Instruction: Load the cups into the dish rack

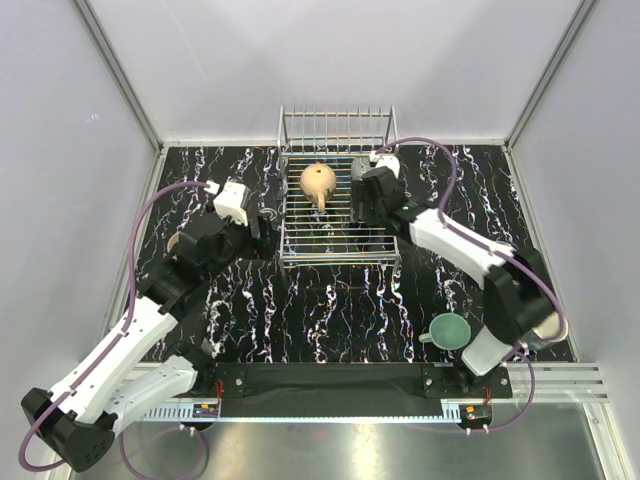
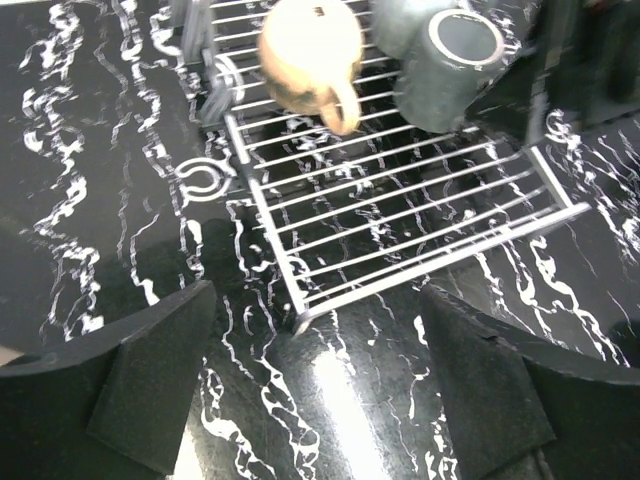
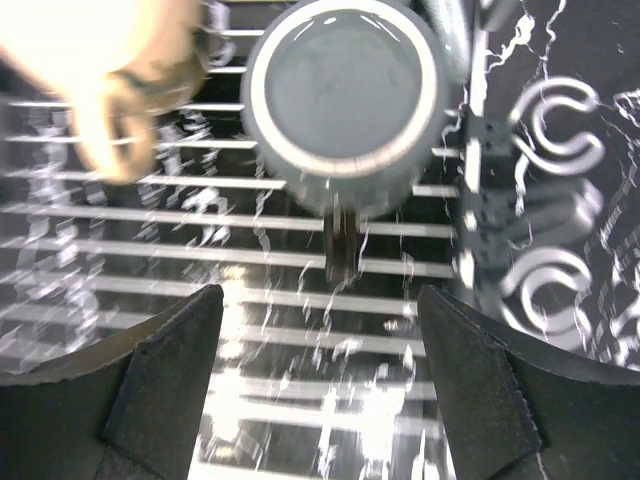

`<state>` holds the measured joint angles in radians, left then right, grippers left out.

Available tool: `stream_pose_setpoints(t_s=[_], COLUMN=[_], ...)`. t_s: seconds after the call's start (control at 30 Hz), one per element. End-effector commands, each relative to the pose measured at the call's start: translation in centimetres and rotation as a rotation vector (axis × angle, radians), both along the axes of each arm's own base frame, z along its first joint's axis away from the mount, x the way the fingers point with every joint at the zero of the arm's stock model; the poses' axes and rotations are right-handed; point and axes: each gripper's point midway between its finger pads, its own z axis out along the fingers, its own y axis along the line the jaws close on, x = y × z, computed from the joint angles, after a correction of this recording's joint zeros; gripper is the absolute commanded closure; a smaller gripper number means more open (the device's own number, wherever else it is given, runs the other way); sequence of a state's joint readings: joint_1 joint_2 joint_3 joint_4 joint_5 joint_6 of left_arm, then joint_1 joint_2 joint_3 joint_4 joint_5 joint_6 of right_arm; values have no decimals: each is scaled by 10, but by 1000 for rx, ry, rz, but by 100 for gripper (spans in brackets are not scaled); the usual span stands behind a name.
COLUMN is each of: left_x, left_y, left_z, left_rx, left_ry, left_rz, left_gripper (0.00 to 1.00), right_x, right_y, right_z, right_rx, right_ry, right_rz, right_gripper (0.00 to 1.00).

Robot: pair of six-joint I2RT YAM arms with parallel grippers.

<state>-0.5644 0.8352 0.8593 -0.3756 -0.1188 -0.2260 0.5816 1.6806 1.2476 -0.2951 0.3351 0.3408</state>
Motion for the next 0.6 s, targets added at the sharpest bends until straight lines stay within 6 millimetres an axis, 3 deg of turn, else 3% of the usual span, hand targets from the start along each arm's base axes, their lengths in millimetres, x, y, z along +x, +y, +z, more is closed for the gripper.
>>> stream_pose_setpoints(t_s=[0.0,0.03,0.1,0.13,0.17,0.33,0.43,0.57], left_x=[-2,-9,-14,-18,-26,-55,-65,-69], left_y=[-23,-33,-42,-46,-57,-88,-97,-89], left_z=[19,12,15,11,9,1,2,1], left_rx=[-22,0,17,29,29,-68,-106,-80], left_ry=[-77,-51,-48,-33,-20,71,102,135], left_rz=[-105,-145,-155,-155,-173,-207,-214,-165], left_gripper=[14,14,15,15,15,17,17,17], right_x=[-30,-41,-55,-64,-69,-87,-92,-99], right_y=[-4,-11,-23,-37,-47,-96,-132,-194], right_z=[49,46,63,59,65,59,50,37], right_rx=[134,126,149,107,112,97,101,44], right_ry=[-40,-15,-33,-8,-13,41,68,92], right_rz=[19,9,-22,-61,-103,-239,-326,-515], right_gripper=[14,13,11,11,11,12,13,14])
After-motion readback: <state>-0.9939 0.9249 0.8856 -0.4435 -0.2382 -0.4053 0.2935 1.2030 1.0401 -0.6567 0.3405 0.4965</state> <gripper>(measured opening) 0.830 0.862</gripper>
